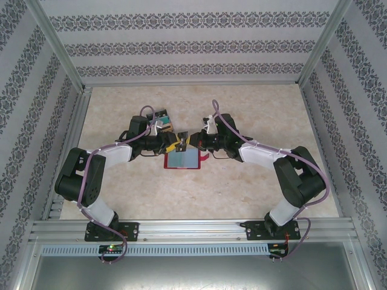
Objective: Take the credit cards out of the card holder
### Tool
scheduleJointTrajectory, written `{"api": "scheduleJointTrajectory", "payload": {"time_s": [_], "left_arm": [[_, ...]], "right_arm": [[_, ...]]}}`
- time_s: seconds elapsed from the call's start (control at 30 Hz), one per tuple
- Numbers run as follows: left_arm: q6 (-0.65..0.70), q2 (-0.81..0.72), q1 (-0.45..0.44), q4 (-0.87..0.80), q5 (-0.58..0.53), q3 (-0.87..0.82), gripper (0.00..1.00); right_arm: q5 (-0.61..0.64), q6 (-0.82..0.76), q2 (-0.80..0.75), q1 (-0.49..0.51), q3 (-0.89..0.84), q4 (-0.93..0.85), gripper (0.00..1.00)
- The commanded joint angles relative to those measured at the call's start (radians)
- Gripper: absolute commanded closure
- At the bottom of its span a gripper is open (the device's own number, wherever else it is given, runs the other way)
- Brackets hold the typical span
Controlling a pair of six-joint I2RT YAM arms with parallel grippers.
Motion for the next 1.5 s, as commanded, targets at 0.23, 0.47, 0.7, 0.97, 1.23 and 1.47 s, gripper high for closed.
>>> {"api": "scheduleJointTrajectory", "payload": {"time_s": [0.23, 0.47, 0.7, 0.97, 1.23, 1.47], "left_arm": [[-0.022, -0.02, 0.012, 0.08, 0.034, -0.009, 0.78], [-0.007, -0.041, 0.01, 0.065, 0.029, -0.007, 0.94], [0.059, -0.071, 0.011, -0.034, 0.01, 0.02, 0.98], [0.313, -0.116, 0.011, -0.346, -0.075, 0.157, 1.0], [0.67, -0.237, 0.011, -0.549, -0.374, 0.251, 1.0], [1.029, -0.304, 0.01, -0.523, -0.497, 0.23, 1.0]], "right_arm": [[-0.036, 0.012, 0.045, 0.004, -0.023, 0.055, 1.0], [-0.031, 0.007, 0.057, 0.001, -0.026, 0.049, 0.85], [-0.006, -0.005, 0.049, -0.008, -0.034, 0.018, 0.28], [0.082, -0.078, -0.063, -0.031, -0.061, -0.103, 0.02], [0.241, -0.179, -0.217, -0.037, -0.078, -0.239, 0.02], [0.362, -0.261, -0.32, -0.036, -0.099, -0.276, 0.02]]}}
